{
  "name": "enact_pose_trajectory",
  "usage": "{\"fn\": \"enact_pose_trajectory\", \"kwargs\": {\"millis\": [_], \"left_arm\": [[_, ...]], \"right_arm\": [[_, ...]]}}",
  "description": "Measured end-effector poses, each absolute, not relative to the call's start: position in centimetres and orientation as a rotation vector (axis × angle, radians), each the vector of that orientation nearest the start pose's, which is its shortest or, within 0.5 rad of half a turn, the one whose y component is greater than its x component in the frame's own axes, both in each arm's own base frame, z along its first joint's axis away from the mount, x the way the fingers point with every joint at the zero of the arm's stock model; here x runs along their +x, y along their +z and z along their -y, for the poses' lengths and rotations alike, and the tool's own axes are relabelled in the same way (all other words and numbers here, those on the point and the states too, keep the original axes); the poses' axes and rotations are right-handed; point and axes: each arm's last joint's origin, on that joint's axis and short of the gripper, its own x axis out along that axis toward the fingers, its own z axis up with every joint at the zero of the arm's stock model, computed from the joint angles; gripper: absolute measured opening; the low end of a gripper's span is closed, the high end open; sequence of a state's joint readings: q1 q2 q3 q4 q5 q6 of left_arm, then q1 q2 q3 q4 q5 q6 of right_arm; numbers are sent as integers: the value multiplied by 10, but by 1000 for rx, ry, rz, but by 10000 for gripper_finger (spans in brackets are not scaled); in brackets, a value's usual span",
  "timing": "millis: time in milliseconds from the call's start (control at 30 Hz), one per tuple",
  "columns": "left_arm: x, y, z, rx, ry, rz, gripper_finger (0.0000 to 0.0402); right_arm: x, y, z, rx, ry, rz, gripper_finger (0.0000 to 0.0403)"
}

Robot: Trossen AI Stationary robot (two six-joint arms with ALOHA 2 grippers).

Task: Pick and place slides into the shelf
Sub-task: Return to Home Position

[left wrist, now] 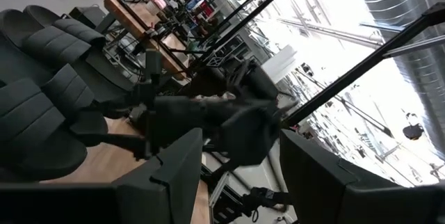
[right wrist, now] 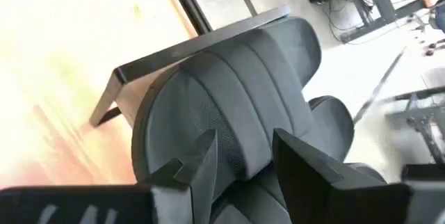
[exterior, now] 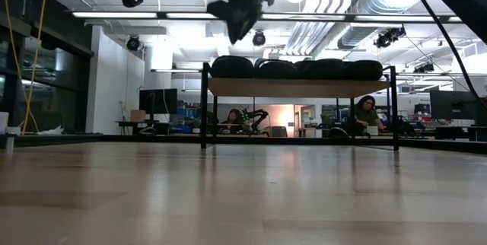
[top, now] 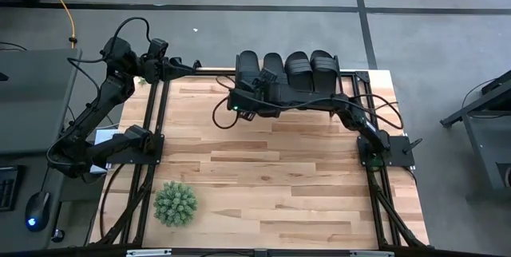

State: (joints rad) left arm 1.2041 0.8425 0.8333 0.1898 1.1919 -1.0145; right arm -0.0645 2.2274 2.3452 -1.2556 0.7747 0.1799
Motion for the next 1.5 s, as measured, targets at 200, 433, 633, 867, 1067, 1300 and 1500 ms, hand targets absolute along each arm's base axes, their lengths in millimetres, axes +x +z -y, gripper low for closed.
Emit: {"fn": "enact_pose_trajectory", "kwargs": {"millis": [200,433,633,867,1067,1300,1500], "left_arm": [[85,372,-146,-847,-22,65,177],[85,372,-146,-848,-22,64,177],[85,372,-146,-852,-23,65,177],[85,377,-144,-829,-37,84,177],[83,392,-142,-799,-39,153,177],[78,430,-130,-707,-47,199,177],[73,461,-117,-680,-18,209,177]], "right_arm": [[445,341,55,-210,-828,-959,129],[444,362,73,-36,-675,-833,129],[441,395,83,96,-503,-624,129],[426,433,86,157,-354,-453,129],[411,456,80,192,-215,-376,129],[400,474,73,242,-80,-302,129],[399,482,70,286,-11,-249,129]]}}
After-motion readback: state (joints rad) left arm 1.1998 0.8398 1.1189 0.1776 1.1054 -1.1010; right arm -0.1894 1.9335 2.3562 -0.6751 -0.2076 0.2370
